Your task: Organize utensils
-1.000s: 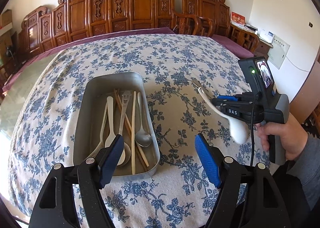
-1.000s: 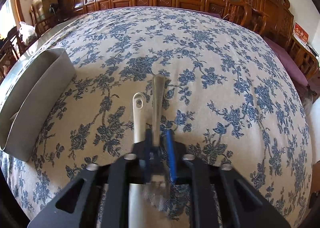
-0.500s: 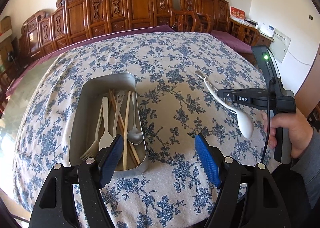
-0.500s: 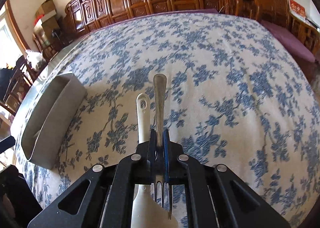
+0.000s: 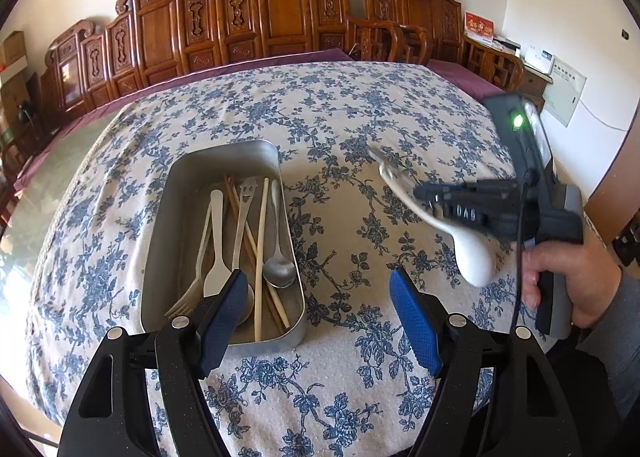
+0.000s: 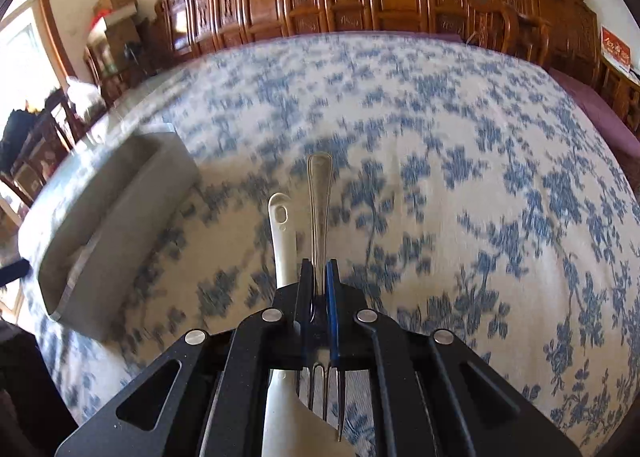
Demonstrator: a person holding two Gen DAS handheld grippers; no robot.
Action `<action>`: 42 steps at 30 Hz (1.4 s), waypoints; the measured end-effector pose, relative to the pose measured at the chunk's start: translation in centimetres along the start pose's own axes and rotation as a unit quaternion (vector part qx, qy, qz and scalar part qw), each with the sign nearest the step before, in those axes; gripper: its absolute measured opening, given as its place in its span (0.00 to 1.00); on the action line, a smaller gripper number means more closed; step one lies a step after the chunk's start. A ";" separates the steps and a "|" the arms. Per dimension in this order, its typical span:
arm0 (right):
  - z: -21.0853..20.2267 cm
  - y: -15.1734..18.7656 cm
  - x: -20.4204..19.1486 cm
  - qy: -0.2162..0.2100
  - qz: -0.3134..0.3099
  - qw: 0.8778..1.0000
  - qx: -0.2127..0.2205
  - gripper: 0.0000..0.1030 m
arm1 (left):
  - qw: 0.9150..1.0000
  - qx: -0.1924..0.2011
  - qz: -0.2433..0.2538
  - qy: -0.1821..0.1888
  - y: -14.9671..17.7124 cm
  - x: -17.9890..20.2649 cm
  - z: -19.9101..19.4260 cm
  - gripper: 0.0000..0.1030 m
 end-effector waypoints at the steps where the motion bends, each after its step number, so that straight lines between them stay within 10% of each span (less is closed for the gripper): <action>1: -0.3 -0.3 0.0 -0.007 0.005 1.000 0.008 0.08 | 1.000 0.000 0.000 0.001 0.1 0.0 0.0 0.68; 10: -2.2 -1.9 -0.4 -0.065 0.057 0.996 0.031 0.08 | 1.000 0.005 -0.001 0.011 -0.1 0.1 0.1 0.68; 15: 1.2 -0.3 0.6 -0.025 0.062 0.997 -0.049 0.11 | 1.000 -0.001 0.001 0.008 -0.1 0.3 0.5 0.68; 27: -3.9 1.4 0.2 -0.002 -0.010 1.000 -0.001 0.14 | 1.000 0.002 0.005 0.006 -0.1 0.6 0.4 0.68; 32: -5.5 4.3 -1.1 0.012 -0.035 0.999 0.010 0.56 | 1.000 0.007 0.005 0.008 0.2 0.5 0.0 0.68; 42: -3.2 8.3 -2.6 0.098 -0.083 0.991 -0.030 0.60 | 1.000 0.017 0.002 0.014 0.5 0.3 -0.9 0.68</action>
Point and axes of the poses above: each gripper's, at about its wrist camera, not at the fingertips, and z roughly the way its jaws point, x to its right, y to its underside, the point moved 3 cm from there along z, roughly the way its jaws point, and after that the axes turned 15 degrees about z, right-handed, at the moved point
